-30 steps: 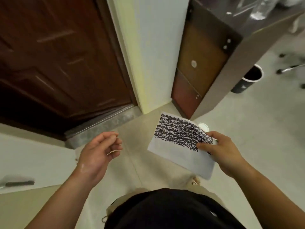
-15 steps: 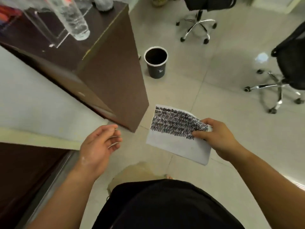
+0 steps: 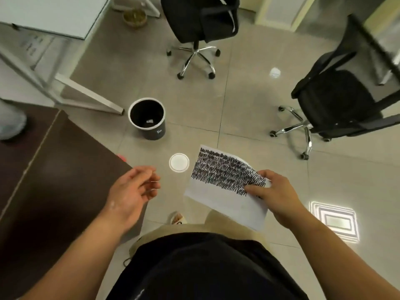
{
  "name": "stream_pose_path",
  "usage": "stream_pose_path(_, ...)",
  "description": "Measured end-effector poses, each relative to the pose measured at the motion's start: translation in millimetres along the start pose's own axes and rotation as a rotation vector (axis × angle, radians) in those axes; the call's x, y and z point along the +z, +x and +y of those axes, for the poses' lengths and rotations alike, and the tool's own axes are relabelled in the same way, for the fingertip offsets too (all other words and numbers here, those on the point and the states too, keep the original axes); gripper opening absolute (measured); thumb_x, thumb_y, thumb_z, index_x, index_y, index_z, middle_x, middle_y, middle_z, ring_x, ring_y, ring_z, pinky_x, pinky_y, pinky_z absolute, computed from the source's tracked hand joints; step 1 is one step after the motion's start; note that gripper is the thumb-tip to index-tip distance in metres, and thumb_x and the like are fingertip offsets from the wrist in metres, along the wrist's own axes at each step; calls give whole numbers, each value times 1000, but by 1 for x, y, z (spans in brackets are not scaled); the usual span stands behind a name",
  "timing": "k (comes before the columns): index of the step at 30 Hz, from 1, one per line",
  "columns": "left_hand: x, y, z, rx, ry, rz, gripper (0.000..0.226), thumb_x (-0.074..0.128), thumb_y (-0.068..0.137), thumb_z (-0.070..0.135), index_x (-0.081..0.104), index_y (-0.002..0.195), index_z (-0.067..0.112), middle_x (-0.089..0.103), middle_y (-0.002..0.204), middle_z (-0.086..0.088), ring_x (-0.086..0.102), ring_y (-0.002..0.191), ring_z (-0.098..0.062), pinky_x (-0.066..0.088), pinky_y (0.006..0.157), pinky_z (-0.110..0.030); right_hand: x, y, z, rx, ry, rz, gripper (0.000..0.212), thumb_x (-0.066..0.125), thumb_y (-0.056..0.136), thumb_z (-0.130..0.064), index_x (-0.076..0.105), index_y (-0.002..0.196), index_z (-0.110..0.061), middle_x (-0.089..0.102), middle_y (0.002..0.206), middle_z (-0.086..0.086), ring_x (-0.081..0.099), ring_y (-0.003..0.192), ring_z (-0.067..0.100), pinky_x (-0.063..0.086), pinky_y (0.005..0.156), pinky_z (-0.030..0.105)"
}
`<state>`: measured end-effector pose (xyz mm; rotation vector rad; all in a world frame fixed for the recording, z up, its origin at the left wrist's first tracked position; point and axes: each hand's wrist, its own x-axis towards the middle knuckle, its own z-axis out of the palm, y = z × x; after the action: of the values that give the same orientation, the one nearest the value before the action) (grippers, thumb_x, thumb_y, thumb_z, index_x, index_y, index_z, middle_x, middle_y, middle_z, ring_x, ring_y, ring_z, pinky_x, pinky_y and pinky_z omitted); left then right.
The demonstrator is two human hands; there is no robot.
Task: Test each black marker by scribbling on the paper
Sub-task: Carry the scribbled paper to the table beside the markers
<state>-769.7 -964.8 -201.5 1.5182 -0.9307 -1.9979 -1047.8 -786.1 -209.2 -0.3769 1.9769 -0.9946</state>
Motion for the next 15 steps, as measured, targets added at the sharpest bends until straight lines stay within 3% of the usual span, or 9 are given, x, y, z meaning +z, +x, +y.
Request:
stream_pose_path(8,70,152,99,-16,16,-11,12,55,98,13,67,97,14,70,78,-4,65,71,-18,48,71,-33,-3,164,-87,12,74,-3,25,83,78,-3,69,98,-10,80,86,9,76,83,36,63,78,53)
stream_pose_path(15,124,273,186,-57,-54,127,15,60,96,18,74,94,18,72,81,-5,69,68,-16,50,68,-32,-27,333,-196,12,-20,-109,27,85,76,-6,71,98,-14,80,85,6,78,76,26,64,71,46)
